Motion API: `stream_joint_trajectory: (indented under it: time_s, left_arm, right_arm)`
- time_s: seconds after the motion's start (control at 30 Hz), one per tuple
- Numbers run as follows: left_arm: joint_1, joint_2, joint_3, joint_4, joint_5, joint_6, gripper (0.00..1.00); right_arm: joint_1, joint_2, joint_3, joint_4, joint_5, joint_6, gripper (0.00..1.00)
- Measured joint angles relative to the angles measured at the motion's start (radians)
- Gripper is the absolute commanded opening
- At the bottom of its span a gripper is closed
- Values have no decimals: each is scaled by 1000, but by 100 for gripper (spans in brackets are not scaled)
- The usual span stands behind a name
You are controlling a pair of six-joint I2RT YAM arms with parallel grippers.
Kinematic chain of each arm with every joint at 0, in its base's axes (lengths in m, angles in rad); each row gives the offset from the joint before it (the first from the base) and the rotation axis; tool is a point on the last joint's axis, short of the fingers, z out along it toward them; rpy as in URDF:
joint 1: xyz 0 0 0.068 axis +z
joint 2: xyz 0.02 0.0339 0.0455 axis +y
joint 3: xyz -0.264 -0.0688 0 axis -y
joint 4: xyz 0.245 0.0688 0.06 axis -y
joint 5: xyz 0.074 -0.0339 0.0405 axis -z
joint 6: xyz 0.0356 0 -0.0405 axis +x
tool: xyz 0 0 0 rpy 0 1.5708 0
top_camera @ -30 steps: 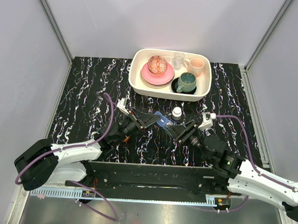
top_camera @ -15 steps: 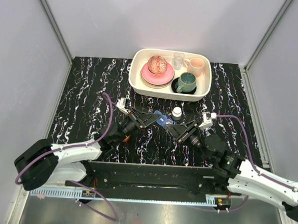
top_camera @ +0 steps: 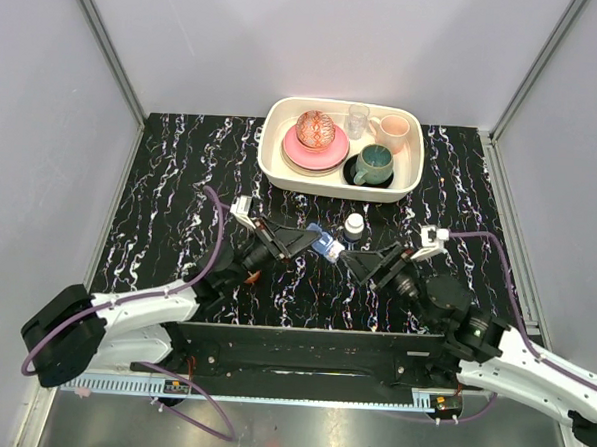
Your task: Sort the pills into containers
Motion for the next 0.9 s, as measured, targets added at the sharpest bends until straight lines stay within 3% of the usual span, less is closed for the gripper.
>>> stream_joint_trajectory:
  time_s: [0.2,0.4,0.77,0.83,0.9]
  left_arm:
    - [0,-132,-17,-137,0,126,0]
    - [0,-173,-147,-215,-3,248,0]
    - [-23,169,-227,-127,42,352,6]
    - [-29,253,-210,-109,47,365,10]
    - [-32,307,-189,-80,52,365,23]
  right_arm:
    - [0,-95,103,-212,133,-144,83]
    - [0,-95,189,-348,219,-229,83]
    - [0,-97,191,-451,279,-282,82]
    - [0,-101,191,-457,281,-296,82]
    - [0,-111,191,-464,287,-311,82]
